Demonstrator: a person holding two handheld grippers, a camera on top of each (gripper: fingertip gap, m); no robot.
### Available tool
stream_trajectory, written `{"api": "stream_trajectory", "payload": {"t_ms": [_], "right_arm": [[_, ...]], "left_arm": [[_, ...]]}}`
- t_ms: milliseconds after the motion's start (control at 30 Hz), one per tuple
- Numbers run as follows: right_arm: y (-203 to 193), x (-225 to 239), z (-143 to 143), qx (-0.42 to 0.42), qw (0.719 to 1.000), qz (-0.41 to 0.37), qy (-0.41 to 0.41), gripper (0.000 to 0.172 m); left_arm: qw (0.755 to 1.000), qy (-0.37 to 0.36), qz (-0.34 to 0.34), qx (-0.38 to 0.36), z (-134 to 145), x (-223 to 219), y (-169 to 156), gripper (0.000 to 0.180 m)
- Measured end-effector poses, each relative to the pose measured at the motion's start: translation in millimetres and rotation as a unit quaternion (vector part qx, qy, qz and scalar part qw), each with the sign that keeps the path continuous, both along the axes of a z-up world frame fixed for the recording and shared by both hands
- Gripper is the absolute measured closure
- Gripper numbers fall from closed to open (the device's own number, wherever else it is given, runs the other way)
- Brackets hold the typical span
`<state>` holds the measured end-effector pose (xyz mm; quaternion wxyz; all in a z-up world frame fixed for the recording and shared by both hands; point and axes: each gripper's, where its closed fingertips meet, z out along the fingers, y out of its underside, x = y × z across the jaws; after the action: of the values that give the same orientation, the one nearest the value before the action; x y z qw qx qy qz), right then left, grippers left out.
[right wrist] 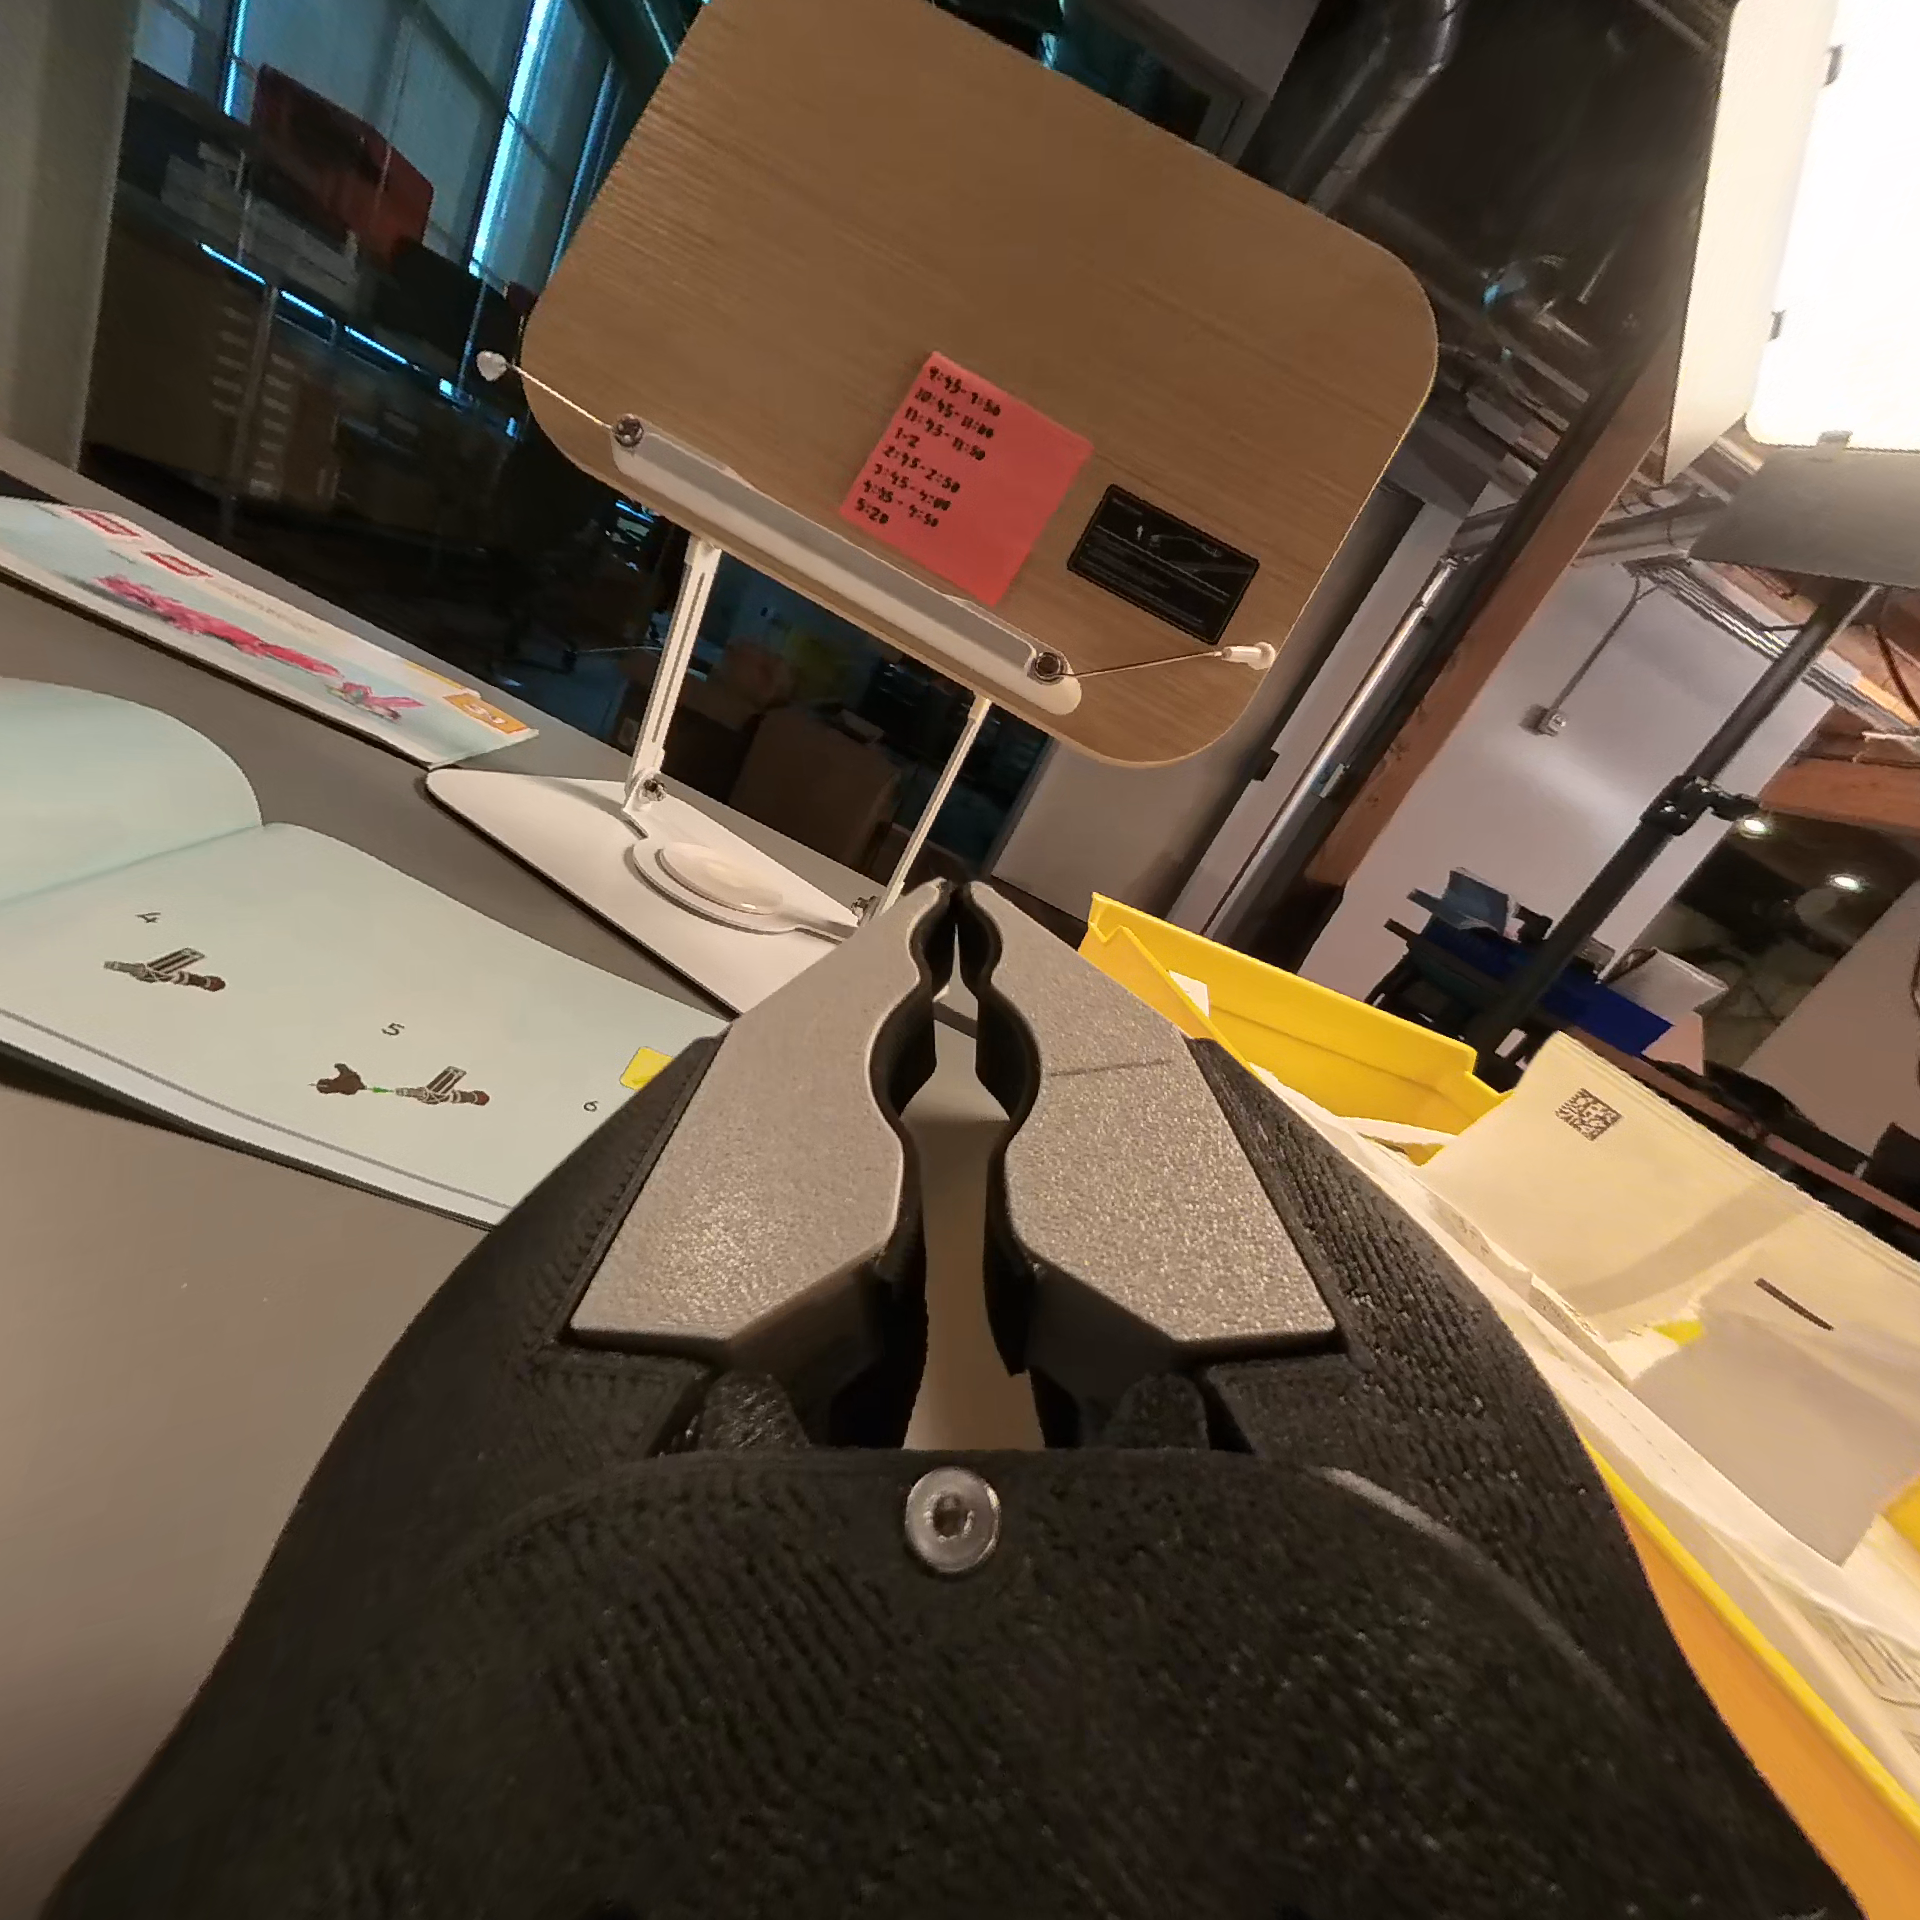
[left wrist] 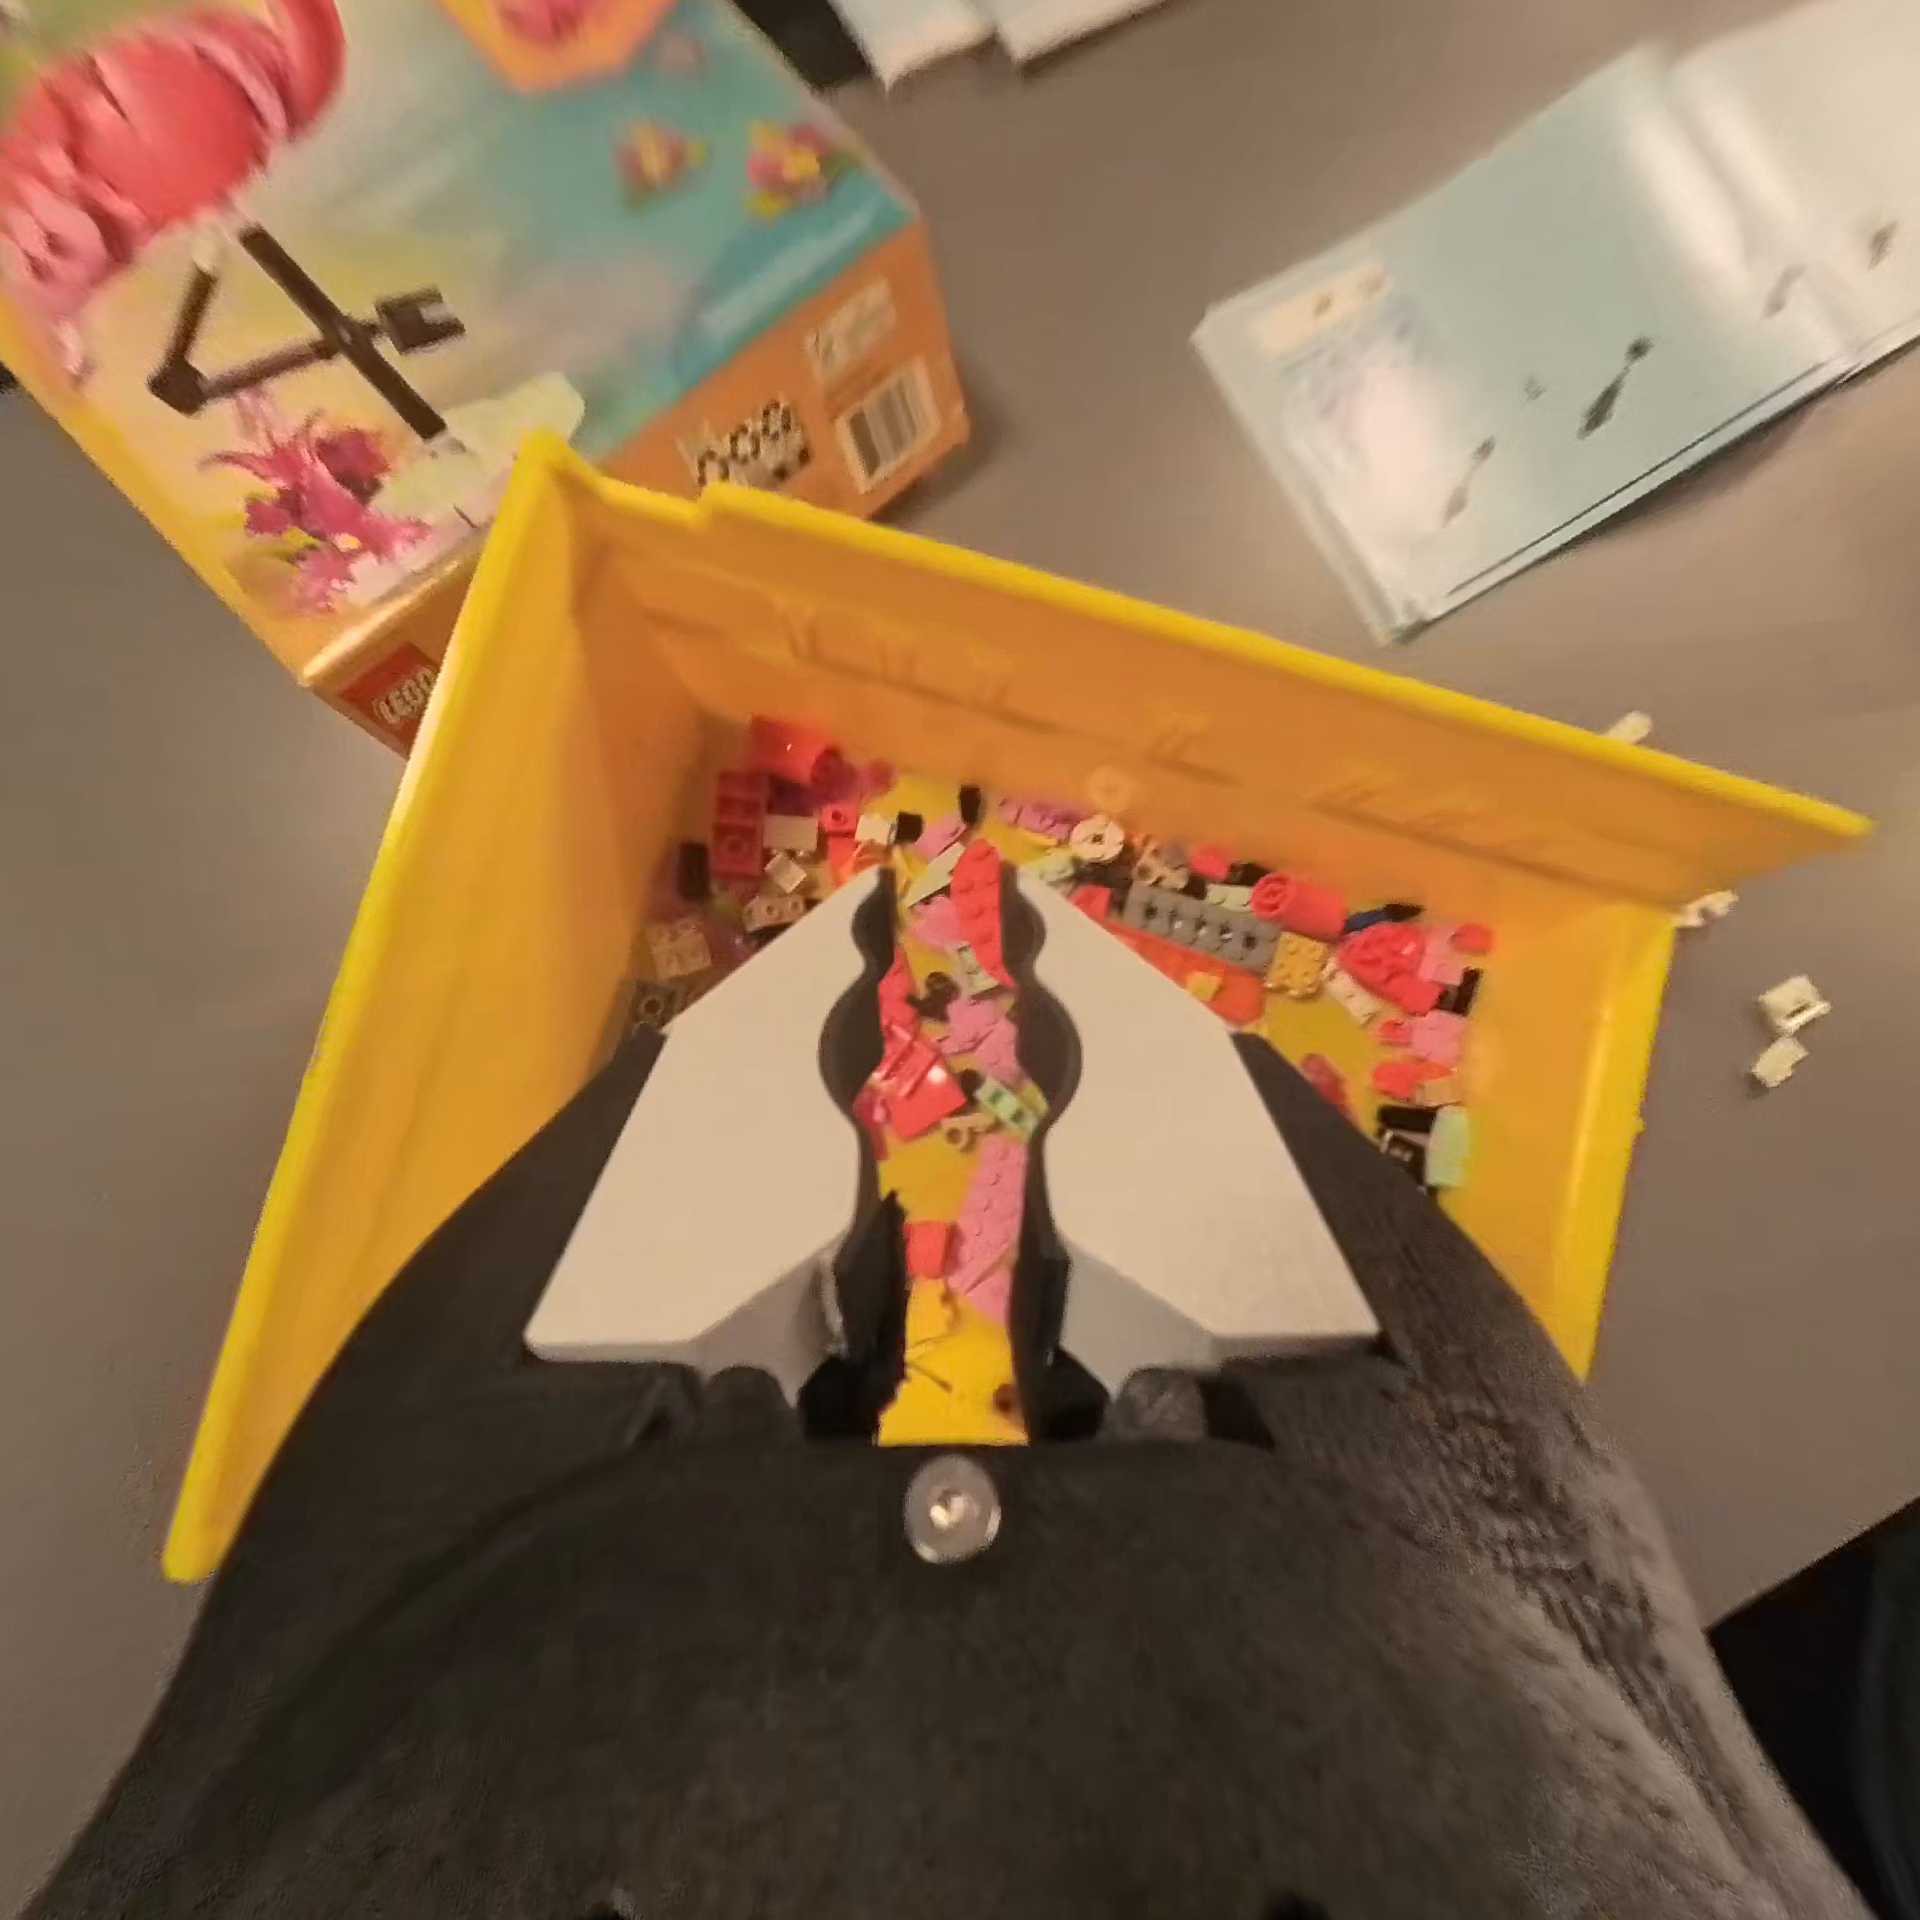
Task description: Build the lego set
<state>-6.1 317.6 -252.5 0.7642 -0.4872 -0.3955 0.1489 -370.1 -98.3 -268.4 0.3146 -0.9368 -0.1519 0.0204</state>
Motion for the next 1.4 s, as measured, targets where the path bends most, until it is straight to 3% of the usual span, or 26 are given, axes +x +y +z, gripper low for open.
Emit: {"api": "stream_trajectory", "payload": {"t_ms": [233, 333, 500, 833, 1067, 1200, 1400], "right_arm": [[0, -2, -3, 0.01, 1.0, -0.008, -0.017, 0.172], [0, -3, -3, 0.012, 1.0, -0.01, -0.021, 0.172], [0, -4, -4, 0.015, 0.999, -0.011, -0.027, 0.172], [-1, -5, -5, 0.017, 0.999, -0.01, -0.03, 0.172], [-2, -7, -5, 0.016, 0.999, -0.005, -0.031, 0.172], [-2, -7, -5, 0.017, 0.999, -0.002, -0.031, 0.172], [-2, -7, -5, 0.016, 0.999, -0.002, -0.031, 0.172]], "left_arm": [[0.988, -0.029, 0.002, -0.151, -43, -24, -8, 0.17], [0.981, -0.06, -0.008, -0.183, -56, -18, -10, 0.171], [0.969, -0.043, 0.007, -0.243, -74, -29, -26, 0.177], [0.963, -0.097, 0.011, -0.25, -92, -21, -40, 0.173], [0.958, -0.104, -0.001, -0.266, -92, -15, -41, 0.18], [0.953, -0.071, -0.005, -0.295, -91, -22, -49, 0.18], [0.964, -0.075, -0.007, -0.255, -79, -22, -37, 0.18]]}}
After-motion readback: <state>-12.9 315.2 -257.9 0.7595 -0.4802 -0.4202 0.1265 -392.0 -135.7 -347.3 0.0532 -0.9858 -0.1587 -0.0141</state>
